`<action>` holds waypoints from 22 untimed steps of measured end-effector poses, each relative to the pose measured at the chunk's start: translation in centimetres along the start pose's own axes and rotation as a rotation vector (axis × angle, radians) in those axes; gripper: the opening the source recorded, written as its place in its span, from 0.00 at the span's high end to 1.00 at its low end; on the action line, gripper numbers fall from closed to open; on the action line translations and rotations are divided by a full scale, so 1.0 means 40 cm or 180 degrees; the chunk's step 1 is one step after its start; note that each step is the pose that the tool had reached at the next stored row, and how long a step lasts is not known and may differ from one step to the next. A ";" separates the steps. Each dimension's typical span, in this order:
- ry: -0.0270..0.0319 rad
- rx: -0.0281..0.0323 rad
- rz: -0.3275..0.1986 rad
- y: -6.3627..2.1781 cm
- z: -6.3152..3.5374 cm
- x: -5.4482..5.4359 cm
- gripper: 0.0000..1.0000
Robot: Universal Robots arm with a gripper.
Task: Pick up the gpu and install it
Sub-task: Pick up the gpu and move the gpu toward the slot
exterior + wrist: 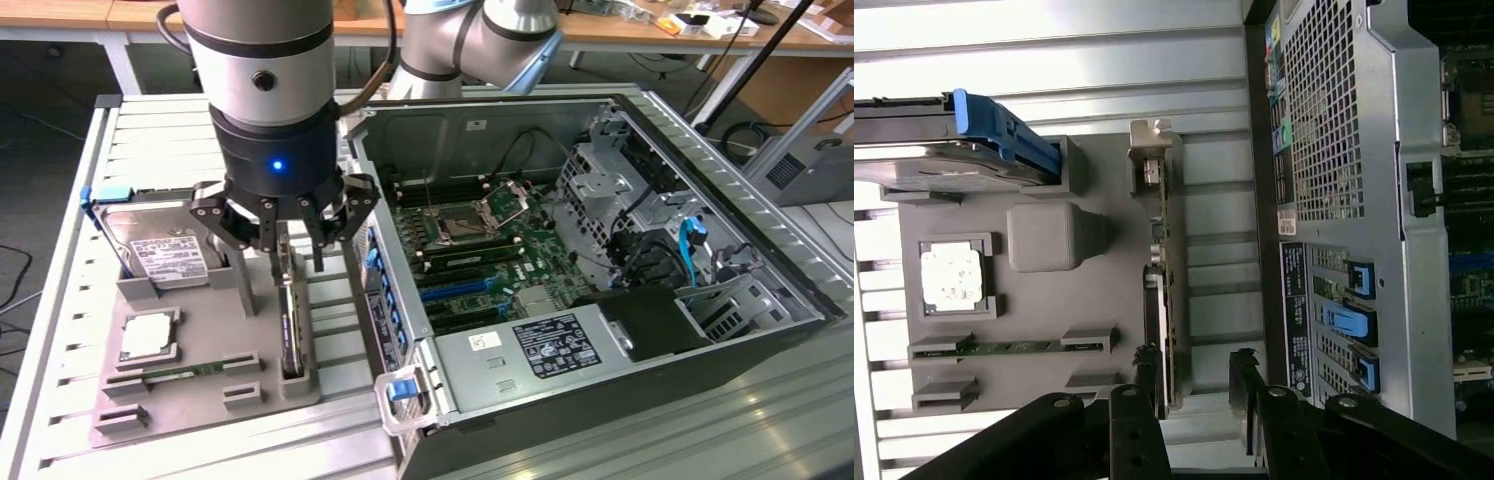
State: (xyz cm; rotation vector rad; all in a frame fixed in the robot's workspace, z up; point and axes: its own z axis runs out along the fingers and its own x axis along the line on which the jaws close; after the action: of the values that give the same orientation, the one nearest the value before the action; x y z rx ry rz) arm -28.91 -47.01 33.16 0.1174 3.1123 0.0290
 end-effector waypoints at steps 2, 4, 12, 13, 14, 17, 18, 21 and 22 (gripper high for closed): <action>0.0001 0.0001 0.0000 0.001 0.003 0.000 0.58; 0.0001 0.0001 0.0000 0.001 0.007 0.000 0.58; 0.0001 0.0004 0.0000 0.000 0.019 0.001 0.58; 0.0000 0.0003 0.0000 0.000 0.022 0.001 0.58; 0.0000 0.0003 0.0000 0.000 0.024 0.001 0.58; 0.0001 0.0004 0.0000 0.000 0.035 0.001 0.58; 0.0000 0.0004 0.0000 0.000 0.038 0.001 0.58; 0.0000 0.0003 0.0000 0.000 0.046 0.001 0.58; 0.0000 0.0004 0.0000 0.000 0.047 0.001 0.58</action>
State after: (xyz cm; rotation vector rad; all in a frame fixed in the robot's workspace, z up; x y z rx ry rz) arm -28.91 -46.97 31.28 0.1174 3.1125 0.0273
